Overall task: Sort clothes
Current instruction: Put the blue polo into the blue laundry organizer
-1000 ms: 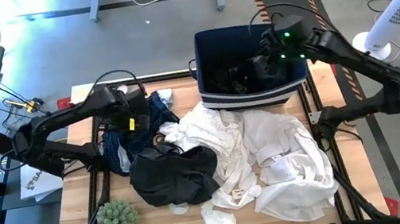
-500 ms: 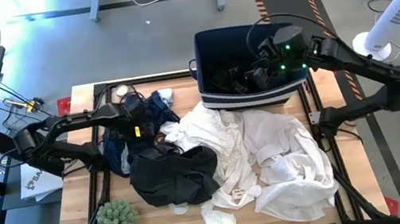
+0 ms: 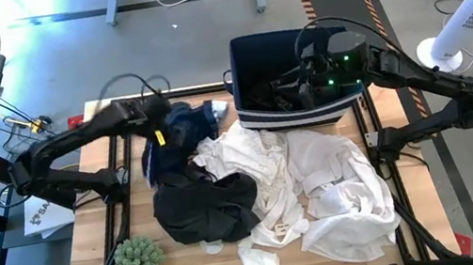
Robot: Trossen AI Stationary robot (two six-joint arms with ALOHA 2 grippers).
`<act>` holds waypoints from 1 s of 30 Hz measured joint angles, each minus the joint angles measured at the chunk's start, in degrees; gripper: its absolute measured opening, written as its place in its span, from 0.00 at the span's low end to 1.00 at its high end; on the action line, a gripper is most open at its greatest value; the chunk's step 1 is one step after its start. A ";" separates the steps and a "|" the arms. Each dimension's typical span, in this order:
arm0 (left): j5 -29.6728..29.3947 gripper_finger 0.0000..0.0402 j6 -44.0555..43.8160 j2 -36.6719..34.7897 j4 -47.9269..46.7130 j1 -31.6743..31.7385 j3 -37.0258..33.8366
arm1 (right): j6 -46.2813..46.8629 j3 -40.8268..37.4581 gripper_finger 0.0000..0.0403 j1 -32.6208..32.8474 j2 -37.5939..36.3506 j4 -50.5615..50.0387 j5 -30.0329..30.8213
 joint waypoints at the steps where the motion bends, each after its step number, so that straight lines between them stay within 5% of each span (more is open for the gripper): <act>1: -0.39 0.06 2.02 -0.12 -1.01 -0.62 3.28 | -0.75 0.00 0.59 0.00 0.00 2.31 -1.55; 5: -0.96 0.06 10.34 0.11 -1.12 -3.63 16.71 | -0.91 0.00 0.59 0.02 0.00 11.95 -6.29; 13: -7.37 0.06 20.62 2.13 0.87 -10.64 36.86 | -0.14 0.93 0.59 -0.72 2.09 29.22 -6.49; 23: -6.05 0.06 27.63 5.25 12.65 -16.45 43.78 | -7.18 20.29 0.77 -0.96 16.21 16.70 -7.41; 30: 0.46 0.06 30.29 7.95 21.85 -18.78 43.78 | -13.07 34.98 0.87 -0.74 27.95 6.38 -20.10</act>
